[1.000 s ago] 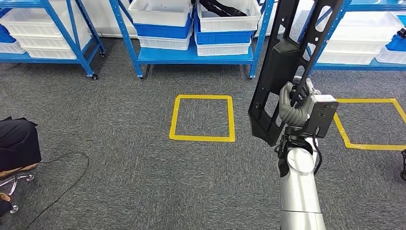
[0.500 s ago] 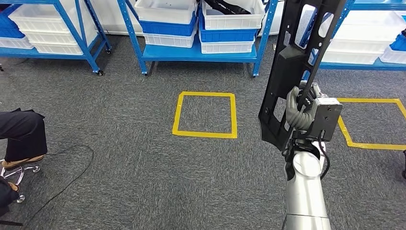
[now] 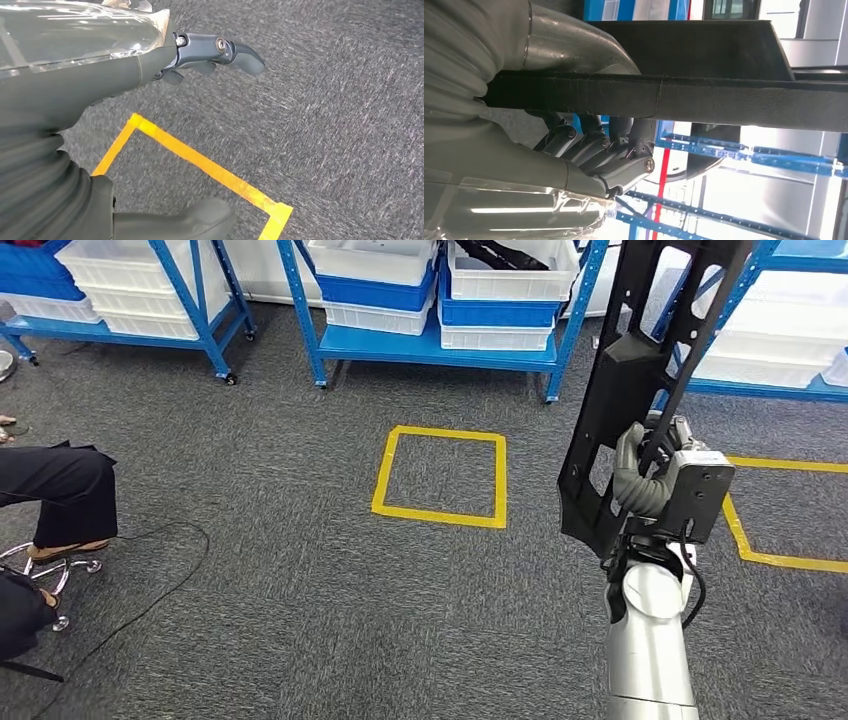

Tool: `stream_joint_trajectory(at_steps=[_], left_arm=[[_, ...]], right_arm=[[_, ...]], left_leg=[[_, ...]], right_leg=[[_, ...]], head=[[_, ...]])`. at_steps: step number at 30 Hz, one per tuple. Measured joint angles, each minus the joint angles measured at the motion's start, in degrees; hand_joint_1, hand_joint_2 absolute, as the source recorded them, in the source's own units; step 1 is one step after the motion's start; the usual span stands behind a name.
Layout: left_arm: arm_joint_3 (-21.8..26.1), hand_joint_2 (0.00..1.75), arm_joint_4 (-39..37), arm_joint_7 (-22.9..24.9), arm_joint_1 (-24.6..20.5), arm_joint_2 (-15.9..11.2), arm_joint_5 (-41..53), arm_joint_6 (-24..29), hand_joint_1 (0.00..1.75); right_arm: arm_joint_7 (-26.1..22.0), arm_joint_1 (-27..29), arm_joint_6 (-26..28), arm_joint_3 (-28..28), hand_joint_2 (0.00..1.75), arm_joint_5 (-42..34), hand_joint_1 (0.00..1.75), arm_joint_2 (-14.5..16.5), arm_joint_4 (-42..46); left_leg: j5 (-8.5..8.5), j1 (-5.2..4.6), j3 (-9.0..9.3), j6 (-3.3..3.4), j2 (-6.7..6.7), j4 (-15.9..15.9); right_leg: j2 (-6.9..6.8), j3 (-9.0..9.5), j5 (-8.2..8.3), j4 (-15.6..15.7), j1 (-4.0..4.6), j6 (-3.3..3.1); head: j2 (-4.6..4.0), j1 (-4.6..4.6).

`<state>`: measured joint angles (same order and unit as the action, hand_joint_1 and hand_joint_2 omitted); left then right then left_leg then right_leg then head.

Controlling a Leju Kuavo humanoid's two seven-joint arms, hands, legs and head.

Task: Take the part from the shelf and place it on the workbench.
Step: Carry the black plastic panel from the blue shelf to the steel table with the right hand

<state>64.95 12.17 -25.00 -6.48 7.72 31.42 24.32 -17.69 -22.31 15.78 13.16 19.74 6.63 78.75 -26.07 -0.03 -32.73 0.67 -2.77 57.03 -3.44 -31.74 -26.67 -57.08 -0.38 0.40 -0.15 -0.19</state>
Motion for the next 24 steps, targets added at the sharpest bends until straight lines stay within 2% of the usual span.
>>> stream_joint_trajectory(at_steps=[2,3,4,5,7,8,9,10,12,13,14,16,17,19,21,22,23,24], left_arm=[[-0.27,1.75,-0.01,-0.02,0.03,-0.04,0.16,0.0,0.0],[-0.4,1.75,-0.01,-0.03,0.03,-0.04,0.2,0.0,0.0],[-0.51,1.75,-0.01,-0.03,0.02,-0.04,0.24,0.01,0.0],[-0.6,1.75,-0.01,-0.04,0.0,-0.04,0.29,0.01,0.0],[-0.71,1.75,-0.01,-0.04,-0.03,-0.1,0.37,0.04,0.0],[-0.75,1.75,-0.02,-0.02,0.0,-0.11,0.42,0.07,0.0],[-0.77,1.75,-0.02,0.03,0.06,-0.12,0.49,0.1,0.0],[-0.78,1.75,-0.02,0.08,0.1,-0.12,0.6,0.14,0.0],[-0.8,1.75,-0.02,0.18,0.12,-0.11,0.8,0.18,0.0],[-0.81,1.75,-0.02,0.21,0.11,-0.14,0.86,0.19,0.0],[-0.81,1.75,-0.02,0.24,0.11,-0.16,0.88,0.22,0.0],[-0.81,1.75,-0.02,0.26,0.22,-0.22,0.89,0.29,0.0],[-0.81,1.75,-0.02,0.26,0.33,-0.24,0.89,0.33,0.0],[-0.82,1.75,-0.02,0.26,0.44,-0.25,0.89,0.36,0.0],[-0.83,1.75,-0.02,0.27,0.39,-0.31,0.92,0.38,0.0],[-0.83,1.75,-0.02,0.33,0.36,-0.33,0.98,0.38,0.0],[-0.84,1.75,-0.02,0.45,0.37,-0.34,1.07,0.4,0.0],[-0.84,1.75,-0.02,0.62,0.38,-0.34,1.15,0.48,0.0]], right_arm=[[0.16,0.0,0.01,-0.14,1.75,-0.05,1.75,-0.13,0.25],[0.25,-0.04,0.01,-0.21,1.75,-0.1,1.75,-0.24,0.38],[0.32,-0.1,0.02,-0.26,1.75,-0.19,1.75,-0.35,0.49],[0.39,-0.13,0.04,-0.33,1.75,-0.32,1.75,-0.54,0.56],[0.55,-0.05,0.09,-0.51,1.75,-0.58,1.75,-0.99,0.55],[0.61,0.04,0.14,-0.63,1.75,-0.72,1.75,-1.23,0.55],[0.65,0.11,0.21,-0.75,1.75,-0.85,1.75,-1.41,0.55],[0.67,0.12,0.28,-0.85,1.75,-0.97,1.75,-1.56,0.55],[0.68,0.02,0.37,-1.02,1.75,-1.14,1.75,-1.83,0.59],[0.68,-0.03,0.38,-1.08,1.75,-1.17,1.75,-1.94,0.62],[0.68,-0.03,0.38,-1.11,1.75,-1.2,1.75,-2.01,0.65],[0.69,0.0,0.38,-1.14,1.75,-1.23,1.75,-2.05,0.68],[0.69,-0.04,0.38,-1.17,1.75,-1.23,1.75,-2.06,0.69],[0.69,-0.15,0.38,-1.25,1.75,-1.25,1.75,-2.04,0.77],[0.68,-0.16,0.37,-1.39,1.75,-1.51,1.75,-2.04,0.85],[0.67,-0.11,0.24,-1.49,1.75,-2.0,1.75,-2.07,0.85],[0.62,-0.04,-0.08,-1.58,1.75,-2.89,1.75,-2.09,0.85],[0.56,0.01,-0.6,-1.67,1.75,-4.15,1.75,-2.11,0.85]], left_leg=[[0.49,0.01,-0.23,0.66,0.89,-0.33],[0.84,0.1,-0.25,1.1,1.3,-0.61],[1.18,0.23,-0.27,1.53,1.68,-0.9],[1.44,0.35,-0.31,1.84,2.08,-1.09],[1.68,0.29,-0.65,2.11,3.14,-1.08],[1.78,0.25,-0.77,2.13,3.75,-1.05],[1.87,0.23,-0.86,2.09,4.4,-1.01],[1.94,0.22,-0.89,2.01,5.04,-0.93],[1.97,0.13,-0.98,1.78,6.21,-0.6],[1.95,0.02,-1.13,1.57,6.7,-0.38],[1.98,-0.06,-1.34,1.29,7.1,-0.22],[2.2,-0.04,-1.81,0.6,7.83,-0.13],[2.17,0.09,-2.04,0.29,7.71,-0.01],[0.53,0.18,-3.16,-0.32,5.95,2.23],[-3.25,0.32,-6.11,-0.93,3.81,8.87],[-5.03,0.47,-7.95,-1.2,3.41,12.91],[-6.06,0.62,-9.35,-1.4,3.21,15.97],[-6.05,0.76,-9.82,-1.53,3.05,17.11]], right_leg=[[-0.48,-0.15,-0.08,-0.07,0.02,0.57],[-0.06,-0.57,-0.68,-0.87,0.02,0.73],[0.7,-1.46,-1.82,-2.78,0.0,0.71],[1.66,-2.95,-3.47,-5.96,-0.1,0.55],[2.9,-6.56,-6.75,-14.09,-0.22,0.33],[3.09,-7.75,-7.53,-16.74,-0.24,0.5],[3.2,-7.81,-7.33,-17.1,-0.25,0.85],[3.36,-6.6,-6.16,-14.83,-0.27,1.31],[4.53,-2.31,-2.89,-6.25,-0.48,2.02],[5.07,-0.64,-1.73,-2.8,-0.6,2.01],[5.44,0.24,-1.13,-0.88,-0.64,1.8],[5.0,0.41,-0.8,-0.35,-0.52,1.16],[4.62,0.36,-0.61,-0.34,-0.62,0.81],[3.84,0.34,-0.26,-0.14,-0.93,-0.04],[3.02,0.25,-0.16,-0.08,-0.96,-0.53],[2.54,0.19,-0.17,-0.08,-0.92,-0.57],[2.02,0.15,-0.18,-0.09,-0.89,-0.57],[1.48,0.12,-0.18,-0.1,-0.89,-0.56]], head=[[0.0,0.0],[0.0,0.04],[0.0,0.07],[0.0,0.14],[0.0,0.24],[0.0,0.25],[0.0,0.26],[0.0,0.27],[0.0,0.27],[0.0,0.27],[0.0,0.22],[0.0,0.18],[0.0,0.17],[0.0,-0.05],[0.0,-0.35],[0.0,-0.43],[0.0,-0.4],[0.0,-0.43]])
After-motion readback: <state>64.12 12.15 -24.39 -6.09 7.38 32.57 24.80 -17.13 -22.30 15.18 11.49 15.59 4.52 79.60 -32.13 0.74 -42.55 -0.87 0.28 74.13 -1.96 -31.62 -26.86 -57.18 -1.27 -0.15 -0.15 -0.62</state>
